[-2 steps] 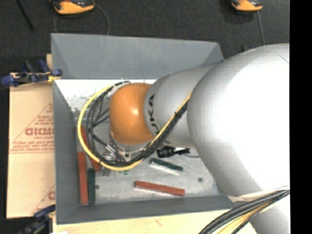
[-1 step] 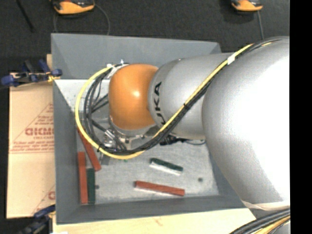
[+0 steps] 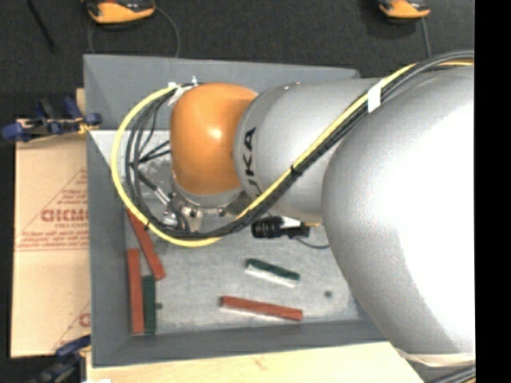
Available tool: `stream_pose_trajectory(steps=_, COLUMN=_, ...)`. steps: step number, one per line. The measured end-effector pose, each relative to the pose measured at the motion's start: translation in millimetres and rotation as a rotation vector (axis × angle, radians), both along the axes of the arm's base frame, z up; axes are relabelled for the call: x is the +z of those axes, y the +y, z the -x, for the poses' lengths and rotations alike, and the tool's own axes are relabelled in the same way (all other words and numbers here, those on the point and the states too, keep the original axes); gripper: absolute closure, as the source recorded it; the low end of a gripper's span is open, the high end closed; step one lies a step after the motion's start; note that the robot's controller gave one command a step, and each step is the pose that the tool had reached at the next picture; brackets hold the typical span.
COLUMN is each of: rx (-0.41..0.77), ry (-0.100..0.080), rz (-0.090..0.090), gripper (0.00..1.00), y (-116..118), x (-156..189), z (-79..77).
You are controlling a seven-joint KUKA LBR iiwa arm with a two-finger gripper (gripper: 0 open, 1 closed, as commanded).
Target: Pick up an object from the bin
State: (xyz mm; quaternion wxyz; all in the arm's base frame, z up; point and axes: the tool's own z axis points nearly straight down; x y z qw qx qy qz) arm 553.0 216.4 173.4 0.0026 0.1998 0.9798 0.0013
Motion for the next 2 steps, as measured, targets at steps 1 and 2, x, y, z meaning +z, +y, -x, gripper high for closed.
stream_pose_trajectory(steps=1, rx=-0.307, ry=0.001, rz=0.002, gripper=1.0, y=-88.2, x=-9.6, z=-48.0)
stream_pose_trajectory(steps=2, rx=-0.307, ry=-0.003, rz=-0.002, gripper=1.0, y=-84.8, x=57.0, z=-47.6)
